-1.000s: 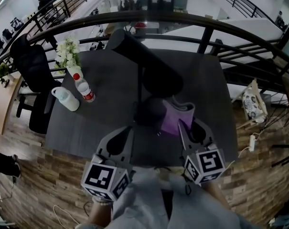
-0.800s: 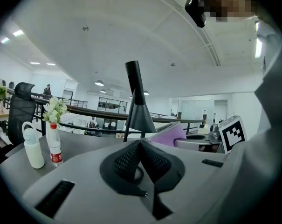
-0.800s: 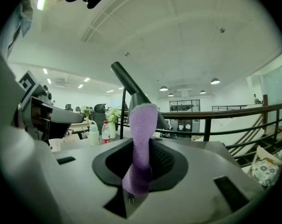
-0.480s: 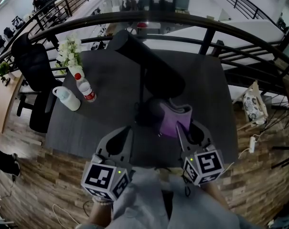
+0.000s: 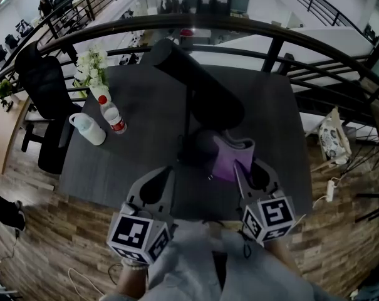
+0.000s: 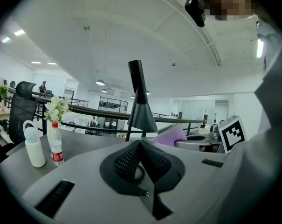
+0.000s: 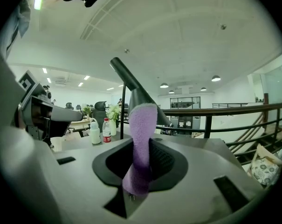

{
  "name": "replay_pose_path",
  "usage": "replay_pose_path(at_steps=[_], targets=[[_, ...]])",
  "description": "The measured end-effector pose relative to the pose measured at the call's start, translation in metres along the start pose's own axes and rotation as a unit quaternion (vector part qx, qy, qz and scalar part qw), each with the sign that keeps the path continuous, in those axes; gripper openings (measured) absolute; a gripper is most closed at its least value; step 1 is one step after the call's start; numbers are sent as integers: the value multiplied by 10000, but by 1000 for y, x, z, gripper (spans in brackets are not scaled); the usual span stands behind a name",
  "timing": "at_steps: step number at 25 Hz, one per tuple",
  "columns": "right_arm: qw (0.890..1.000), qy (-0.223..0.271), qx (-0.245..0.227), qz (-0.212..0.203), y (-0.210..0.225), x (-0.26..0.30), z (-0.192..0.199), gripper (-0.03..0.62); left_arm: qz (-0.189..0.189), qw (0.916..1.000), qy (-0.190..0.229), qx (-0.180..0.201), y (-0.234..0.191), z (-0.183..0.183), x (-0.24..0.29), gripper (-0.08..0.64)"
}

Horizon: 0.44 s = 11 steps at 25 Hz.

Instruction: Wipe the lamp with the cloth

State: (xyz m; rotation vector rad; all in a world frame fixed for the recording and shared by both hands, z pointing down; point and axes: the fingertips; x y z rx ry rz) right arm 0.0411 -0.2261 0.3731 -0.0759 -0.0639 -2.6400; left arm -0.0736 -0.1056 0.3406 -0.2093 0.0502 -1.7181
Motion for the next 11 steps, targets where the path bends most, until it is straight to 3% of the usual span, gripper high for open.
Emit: replay_pose_path(at_steps=[11], targets=[[9999, -97, -25, -38, -6, 3, 3, 87, -48, 10000, -21, -13, -7, -1, -3, 9]])
Point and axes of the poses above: the fingertips, and each gripper's own axes: x forward along the fingers, y to its right, z out of its underside, and after that the axes turned 11 degrees about y, right-handed
